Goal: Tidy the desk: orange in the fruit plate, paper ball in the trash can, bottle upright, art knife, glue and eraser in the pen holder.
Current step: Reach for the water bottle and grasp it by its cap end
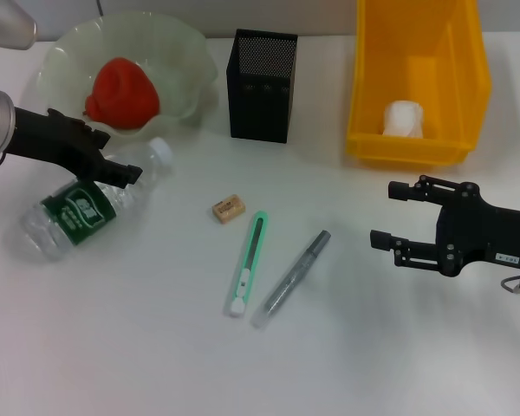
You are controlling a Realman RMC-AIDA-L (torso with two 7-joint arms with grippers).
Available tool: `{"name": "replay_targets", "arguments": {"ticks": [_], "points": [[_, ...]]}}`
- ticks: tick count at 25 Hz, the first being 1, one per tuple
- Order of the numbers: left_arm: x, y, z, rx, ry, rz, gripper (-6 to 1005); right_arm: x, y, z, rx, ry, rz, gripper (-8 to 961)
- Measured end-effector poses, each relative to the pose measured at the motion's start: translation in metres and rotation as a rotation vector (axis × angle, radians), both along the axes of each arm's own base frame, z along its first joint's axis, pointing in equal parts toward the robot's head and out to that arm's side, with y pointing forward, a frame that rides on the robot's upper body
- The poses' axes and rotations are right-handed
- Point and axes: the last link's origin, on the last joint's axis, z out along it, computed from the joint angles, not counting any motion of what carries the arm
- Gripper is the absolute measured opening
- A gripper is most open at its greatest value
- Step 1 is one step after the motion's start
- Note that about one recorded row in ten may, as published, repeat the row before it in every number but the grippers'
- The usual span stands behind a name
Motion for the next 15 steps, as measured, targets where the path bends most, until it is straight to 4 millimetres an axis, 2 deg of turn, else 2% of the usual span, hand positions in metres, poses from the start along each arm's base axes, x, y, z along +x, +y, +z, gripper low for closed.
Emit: {"name": "replay_targets", "arguments": {"ticks": [6, 15], "points": [[0.003, -0.002, -0.005, -0.024, -0.024, -0.005, 794, 0.001, 0.000, 0.000, 0.004, -0.006, -0.006, 750], [0.009, -0.005, -0.027, -0.069, -0.064, -0.019, 793, 0.002, 0.000, -0.001, 0.004, -0.005, -0.010, 750]]}}
